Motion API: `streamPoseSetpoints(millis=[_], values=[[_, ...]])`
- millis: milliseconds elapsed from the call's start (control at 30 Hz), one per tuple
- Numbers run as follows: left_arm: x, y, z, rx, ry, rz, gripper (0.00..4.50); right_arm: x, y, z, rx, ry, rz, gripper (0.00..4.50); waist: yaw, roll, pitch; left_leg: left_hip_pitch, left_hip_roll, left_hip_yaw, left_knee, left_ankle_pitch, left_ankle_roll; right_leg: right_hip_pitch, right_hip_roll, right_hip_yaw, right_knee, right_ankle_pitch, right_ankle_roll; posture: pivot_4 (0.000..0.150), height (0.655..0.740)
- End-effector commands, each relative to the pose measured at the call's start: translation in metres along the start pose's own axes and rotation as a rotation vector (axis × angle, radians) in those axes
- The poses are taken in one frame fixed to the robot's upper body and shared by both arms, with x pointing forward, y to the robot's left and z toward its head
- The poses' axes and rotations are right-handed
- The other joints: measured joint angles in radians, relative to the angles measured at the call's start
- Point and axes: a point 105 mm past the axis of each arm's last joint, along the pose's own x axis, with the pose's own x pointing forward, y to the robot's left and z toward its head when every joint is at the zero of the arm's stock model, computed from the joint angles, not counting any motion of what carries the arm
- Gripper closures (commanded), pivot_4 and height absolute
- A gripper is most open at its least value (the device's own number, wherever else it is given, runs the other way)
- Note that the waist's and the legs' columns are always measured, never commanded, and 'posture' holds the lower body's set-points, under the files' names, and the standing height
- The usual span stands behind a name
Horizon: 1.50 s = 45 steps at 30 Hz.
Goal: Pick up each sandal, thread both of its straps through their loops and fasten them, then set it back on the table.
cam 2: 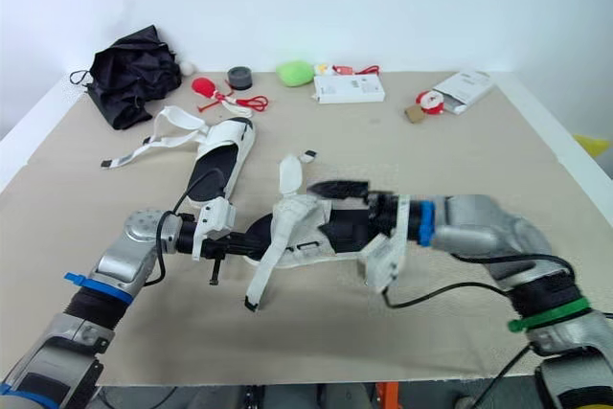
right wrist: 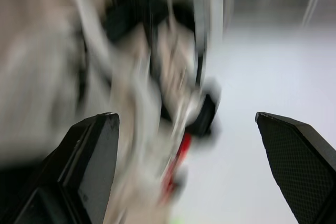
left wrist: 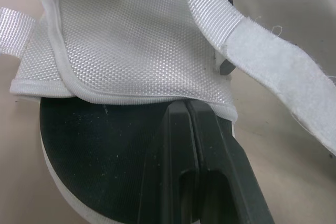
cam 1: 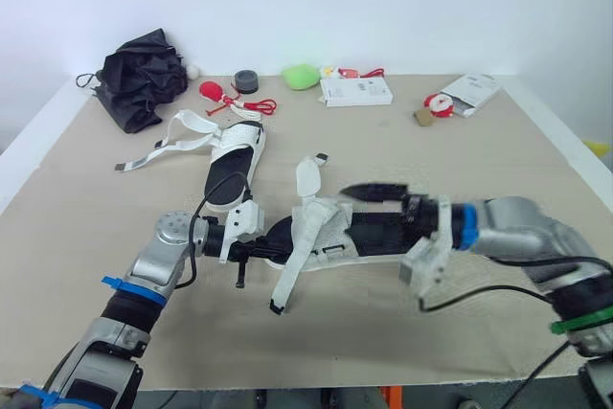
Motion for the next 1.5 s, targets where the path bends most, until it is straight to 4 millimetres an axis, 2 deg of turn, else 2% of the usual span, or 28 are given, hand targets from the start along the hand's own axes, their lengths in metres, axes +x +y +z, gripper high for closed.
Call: streamPoseSetpoints(millis=[33,67,133,233,300,367,433,567,700,767,933,1033,1100,1233,1333,1500], values=[[0.013,-0.021,-0.036,-0.099,0.116,-0.09,4.5,-0.025,-0.005,0.036,0.944,-0.044,0.077,0.03,0.009,0.001,0.0,-0.001,0.001,-0.003,0.0,0.0,0.0,0.001,-0.002,-0.004,0.0,0.001,-0.006,0.15,0.74],[0.014,-0.021,-0.037,-0.097,0.117,-0.092,4.5,-0.025,0.001,0.049,1.13,-0.061,0.13,0.03,0.016,0.003,0.0,-0.002,0.001,-0.004,-0.001,0.0,0.0,0.0,-0.003,-0.005,0.0,0.001,-0.006,0.15,0.74],[0.015,-0.021,-0.037,-0.094,0.118,-0.098,4.5,-0.026,0.012,0.067,1.356,-0.051,0.229,0.03,0.015,0.0,-0.005,0.0,0.002,-0.002,-0.004,-0.002,0.0,0.002,-0.005,-0.009,0.0,-0.002,-0.007,0.15,0.74],[0.015,-0.022,-0.037,-0.092,0.116,-0.103,4.5,-0.027,0.014,0.077,1.48,-0.021,0.287,0.03,0.015,-0.002,-0.007,0.0,0.003,-0.002,-0.003,-0.003,-0.001,0.002,-0.006,-0.012,-0.001,-0.007,-0.003,0.15,0.74],[0.016,-0.023,-0.037,-0.082,0.123,-0.117,4.5,-0.023,0.027,0.082,1.689,-0.003,0.308,0.03,0.015,-0.004,-0.008,0.0,0.004,-0.002,-0.002,-0.003,-0.001,0.002,-0.008,-0.013,-0.002,-0.007,0.0,0.15,0.74],[0.016,-0.023,-0.036,-0.069,0.131,-0.126,4.5,-0.01,0.057,0.081,1.872,0.095,0.304,0.03,0.015,-0.011,-0.012,0.0,0.004,-0.002,-0.003,-0.003,-0.001,0.002,-0.008,-0.014,-0.003,-0.007,0.0,0.15,0.74],[0.016,-0.023,-0.035,-0.061,0.135,-0.134,4.5,-0.001,0.075,0.083,1.978,0.16,0.336,0.03,0.017,-0.011,-0.013,-0.002,0.004,-0.003,-0.004,-0.003,-0.002,0.002,-0.008,-0.015,-0.004,-0.008,-0.001,0.15,0.74],[0.016,-0.025,-0.034,-0.054,0.14,-0.149,4.5,0.01,0.077,0.089,2.086,0.132,0.36,0.03,0.016,-0.009,-0.013,-0.005,0.003,0.0,-0.003,-0.005,0.0,0.0,-0.009,-0.014,-0.005,-0.004,-0.005,0.15,0.74],[0.013,-0.026,-0.035,-0.042,0.167,-0.18,4.5,0.023,0.073,0.086,2.315,0.07,0.383,0.03,0.015,-0.01,-0.013,-0.005,0.003,-0.001,-0.002,-0.005,0.001,0.0,-0.008,-0.015,-0.006,-0.003,0.0,0.15,0.74],[0.012,-0.026,-0.035,-0.034,0.182,-0.189,4.5,0.03,0.071,0.087,2.319,0.07,0.405,0.03,0.013,-0.011,-0.013,-0.005,0.003,-0.001,-0.002,-0.005,0.001,0.0,-0.007,-0.014,-0.006,-0.004,0.001,0.15,0.74],[0.009,-0.021,-0.03,-0.026,0.195,-0.206,4.5,0.056,0.044,0.095,2.351,-0.048,0.441,0.03,0.011,-0.01,-0.013,-0.006,0.004,-0.002,-0.003,-0.006,0.002,-0.001,-0.004,-0.013,-0.006,-0.002,0.001,0.15,0.74],[0.011,-0.02,-0.028,-0.024,0.197,-0.213,4.5,0.063,0.047,0.095,2.349,-0.001,0.465,0.03,0.011,-0.01,-0.013,-0.007,0.004,-0.003,-0.003,-0.006,0.002,-0.001,-0.002,-0.012,-0.006,-0.002,0.001,0.15,0.74],[0.013,-0.02,-0.026,-0.025,0.194,-0.216,4.5,0.07,0.05,0.088,2.368,0.046,0.442,0.03,0.011,-0.01,-0.014,-0.009,0.004,-0.004,-0.003,-0.006,0.003,-0.001,-0.002,-0.012,-0.006,-0.002,0.001,0.15,0.74],[0.014,-0.023,-0.026,-0.031,0.189,-0.233,4.5,0.083,0.043,0.084,2.373,0.037,0.415,0.03,0.007,-0.01,-0.014,-0.009,0.004,-0.004,-0.002,-0.006,0.003,-0.002,-0.002,-0.011,-0.006,-0.002,0.001,0.15,0.74],[0.017,-0.024,-0.027,-0.031,0.191,-0.243,4.5,0.082,0.045,0.085,2.357,0.063,0.428,0.03,0.008,-0.01,-0.014,-0.009,0.004,-0.005,-0.002,-0.006,0.003,-0.002,-0.002,-0.012,-0.006,-0.002,0.001,0.15,0.74],[0.018,-0.023,-0.027,-0.033,0.181,-0.238,4.5,0.057,0.046,0.087,2.332,0.041,0.426,0.03,0.014,-0.01,-0.014,-0.011,0.002,-0.005,-0.002,-0.007,0.004,-0.002,-0.004,-0.012,-0.008,-0.001,0.002,0.15,0.74]])
